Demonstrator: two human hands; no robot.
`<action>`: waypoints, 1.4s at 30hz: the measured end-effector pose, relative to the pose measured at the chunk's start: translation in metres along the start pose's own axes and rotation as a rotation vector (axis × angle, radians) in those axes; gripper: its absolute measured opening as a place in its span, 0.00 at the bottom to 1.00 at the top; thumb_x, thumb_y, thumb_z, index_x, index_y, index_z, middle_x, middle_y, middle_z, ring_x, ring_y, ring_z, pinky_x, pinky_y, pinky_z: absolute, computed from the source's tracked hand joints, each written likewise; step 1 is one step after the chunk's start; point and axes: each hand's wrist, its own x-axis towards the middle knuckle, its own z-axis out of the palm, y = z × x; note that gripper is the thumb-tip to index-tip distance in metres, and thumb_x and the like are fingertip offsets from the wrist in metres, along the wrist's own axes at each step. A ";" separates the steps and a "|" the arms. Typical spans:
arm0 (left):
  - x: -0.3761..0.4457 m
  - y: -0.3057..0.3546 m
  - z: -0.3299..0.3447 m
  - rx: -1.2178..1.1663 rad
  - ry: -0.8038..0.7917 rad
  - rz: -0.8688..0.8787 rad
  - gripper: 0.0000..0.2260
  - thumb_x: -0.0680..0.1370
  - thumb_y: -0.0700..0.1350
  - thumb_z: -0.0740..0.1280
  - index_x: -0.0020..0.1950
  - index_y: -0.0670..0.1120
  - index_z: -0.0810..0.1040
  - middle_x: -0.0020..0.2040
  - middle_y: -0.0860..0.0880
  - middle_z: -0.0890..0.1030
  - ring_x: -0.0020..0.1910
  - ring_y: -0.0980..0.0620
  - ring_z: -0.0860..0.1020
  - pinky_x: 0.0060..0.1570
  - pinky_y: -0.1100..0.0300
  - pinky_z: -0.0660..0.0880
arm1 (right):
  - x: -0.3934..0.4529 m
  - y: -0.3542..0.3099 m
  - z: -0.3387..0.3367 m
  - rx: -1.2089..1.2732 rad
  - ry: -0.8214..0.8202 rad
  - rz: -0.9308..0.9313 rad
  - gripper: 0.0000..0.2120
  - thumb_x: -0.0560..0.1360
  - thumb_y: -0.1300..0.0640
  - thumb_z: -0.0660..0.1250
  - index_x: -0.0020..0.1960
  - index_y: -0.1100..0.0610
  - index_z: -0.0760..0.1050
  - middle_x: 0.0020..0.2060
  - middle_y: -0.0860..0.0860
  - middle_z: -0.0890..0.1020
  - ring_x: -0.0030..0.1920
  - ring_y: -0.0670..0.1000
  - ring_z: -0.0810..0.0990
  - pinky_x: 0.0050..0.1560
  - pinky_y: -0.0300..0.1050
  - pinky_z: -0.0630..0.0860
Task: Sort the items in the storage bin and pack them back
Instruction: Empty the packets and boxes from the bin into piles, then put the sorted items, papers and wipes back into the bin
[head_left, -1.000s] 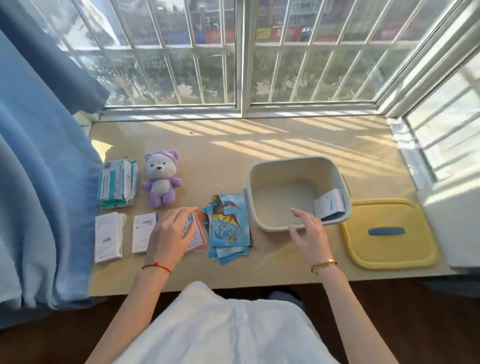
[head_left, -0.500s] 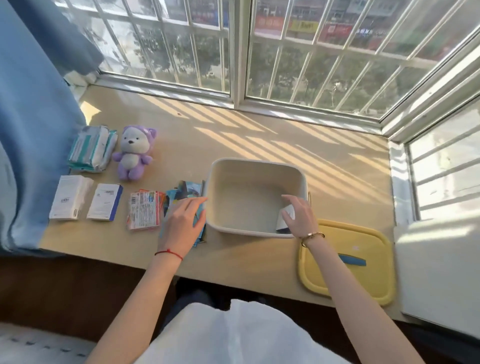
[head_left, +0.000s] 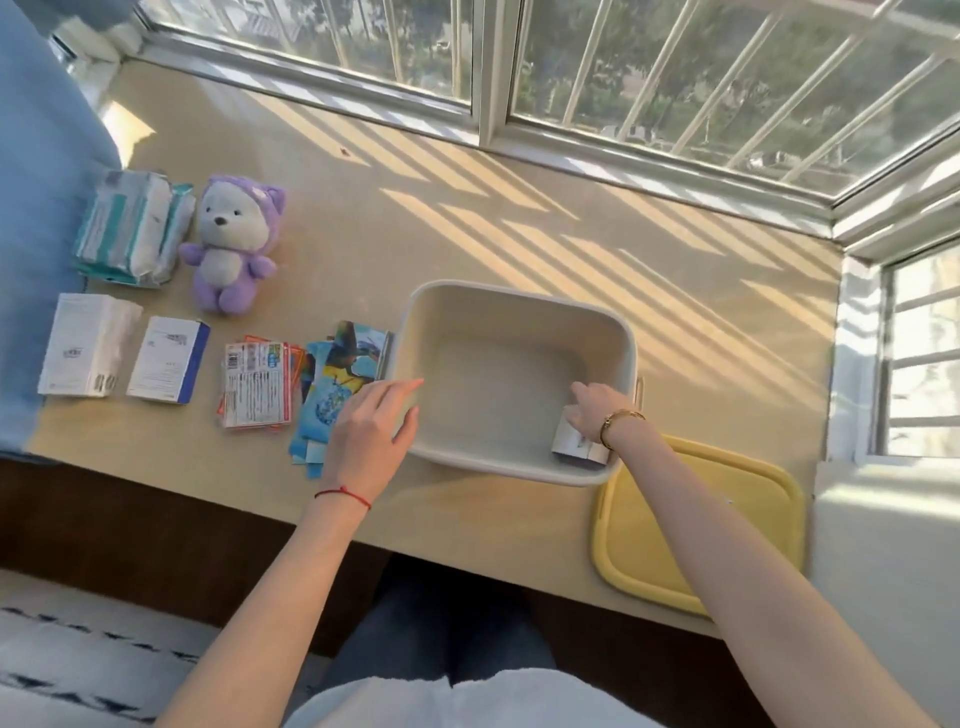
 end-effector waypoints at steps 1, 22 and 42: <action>0.001 -0.004 0.001 -0.004 -0.006 -0.005 0.15 0.78 0.42 0.67 0.65 0.46 0.76 0.56 0.48 0.80 0.57 0.50 0.77 0.60 0.55 0.74 | 0.003 -0.002 -0.001 -0.047 -0.039 0.006 0.13 0.79 0.57 0.58 0.61 0.60 0.71 0.56 0.59 0.78 0.57 0.59 0.77 0.50 0.49 0.72; -0.005 -0.012 -0.027 -0.026 -0.015 -0.019 0.16 0.78 0.41 0.67 0.66 0.47 0.75 0.58 0.49 0.79 0.58 0.53 0.76 0.57 0.57 0.75 | -0.057 0.008 -0.007 0.789 0.251 -0.156 0.16 0.74 0.58 0.70 0.60 0.48 0.78 0.56 0.46 0.76 0.52 0.45 0.75 0.53 0.35 0.68; -0.086 -0.057 -0.124 0.048 0.199 -0.072 0.13 0.75 0.40 0.70 0.59 0.47 0.79 0.54 0.49 0.81 0.50 0.51 0.79 0.43 0.58 0.78 | -0.167 -0.149 -0.015 1.283 0.506 -0.286 0.17 0.75 0.61 0.70 0.62 0.50 0.74 0.55 0.49 0.78 0.50 0.47 0.79 0.44 0.36 0.78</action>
